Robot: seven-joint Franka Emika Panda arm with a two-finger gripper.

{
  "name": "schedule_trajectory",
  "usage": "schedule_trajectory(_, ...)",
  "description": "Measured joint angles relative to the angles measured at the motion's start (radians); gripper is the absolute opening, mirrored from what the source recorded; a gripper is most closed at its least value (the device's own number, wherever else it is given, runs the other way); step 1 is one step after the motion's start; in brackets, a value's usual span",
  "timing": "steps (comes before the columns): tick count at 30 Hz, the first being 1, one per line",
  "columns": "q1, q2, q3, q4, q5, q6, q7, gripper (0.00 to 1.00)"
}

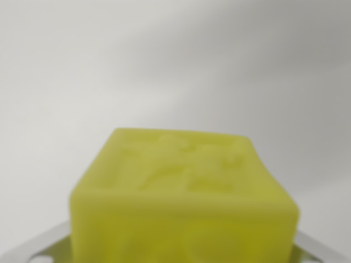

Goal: Pick yellow cube

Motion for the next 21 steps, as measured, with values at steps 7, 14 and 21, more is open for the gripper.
schedule_trajectory(7,0.000,-0.034,0.000,0.011,-0.002,-0.045,0.002,0.00)
schedule_trajectory(14,0.000,-0.066,0.000,0.024,-0.004,-0.091,0.003,0.00)
schedule_trajectory(21,0.000,-0.096,0.000,0.040,-0.006,-0.136,0.004,0.00)
